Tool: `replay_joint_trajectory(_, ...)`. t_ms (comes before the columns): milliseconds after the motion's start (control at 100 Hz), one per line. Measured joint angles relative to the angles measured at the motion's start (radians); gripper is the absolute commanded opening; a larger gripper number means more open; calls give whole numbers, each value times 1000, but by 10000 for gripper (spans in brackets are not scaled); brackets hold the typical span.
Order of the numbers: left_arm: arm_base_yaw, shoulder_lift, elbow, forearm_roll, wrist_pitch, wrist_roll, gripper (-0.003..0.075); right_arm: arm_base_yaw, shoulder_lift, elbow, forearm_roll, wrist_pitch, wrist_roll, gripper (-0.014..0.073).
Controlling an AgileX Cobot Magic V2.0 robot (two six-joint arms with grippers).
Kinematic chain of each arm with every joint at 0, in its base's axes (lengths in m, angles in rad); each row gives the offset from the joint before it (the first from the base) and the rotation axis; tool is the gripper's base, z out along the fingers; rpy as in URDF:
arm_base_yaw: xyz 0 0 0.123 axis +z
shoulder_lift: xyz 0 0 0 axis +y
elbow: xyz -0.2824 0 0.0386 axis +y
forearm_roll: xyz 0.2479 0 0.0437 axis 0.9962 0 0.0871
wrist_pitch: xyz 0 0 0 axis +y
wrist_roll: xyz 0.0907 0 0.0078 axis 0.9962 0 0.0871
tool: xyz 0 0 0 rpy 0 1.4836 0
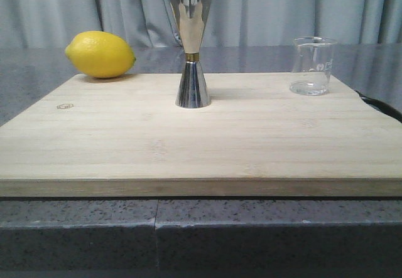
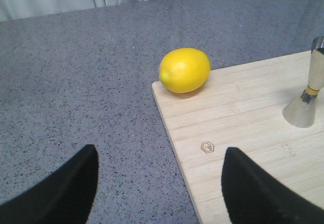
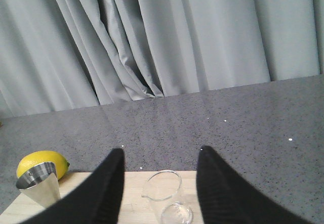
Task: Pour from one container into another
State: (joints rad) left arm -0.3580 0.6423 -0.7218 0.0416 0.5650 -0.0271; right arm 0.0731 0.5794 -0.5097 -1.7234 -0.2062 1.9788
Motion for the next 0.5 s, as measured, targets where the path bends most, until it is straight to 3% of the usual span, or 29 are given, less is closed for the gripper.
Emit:
replay_joint_trajectory(160, 0, 0, 0, 0, -11, 0, 163, 0, 0, 0, 0, 2, 3, -57)
replay_joint_trajectory(320, 0, 0, 0, 0, -12, 0, -4, 0, 0, 0, 0, 2, 3, -71)
replay_joint_trajectory(500, 0, 0, 0, 2, -12, 0, -19, 0, 0, 0, 0, 7, 3, -71)
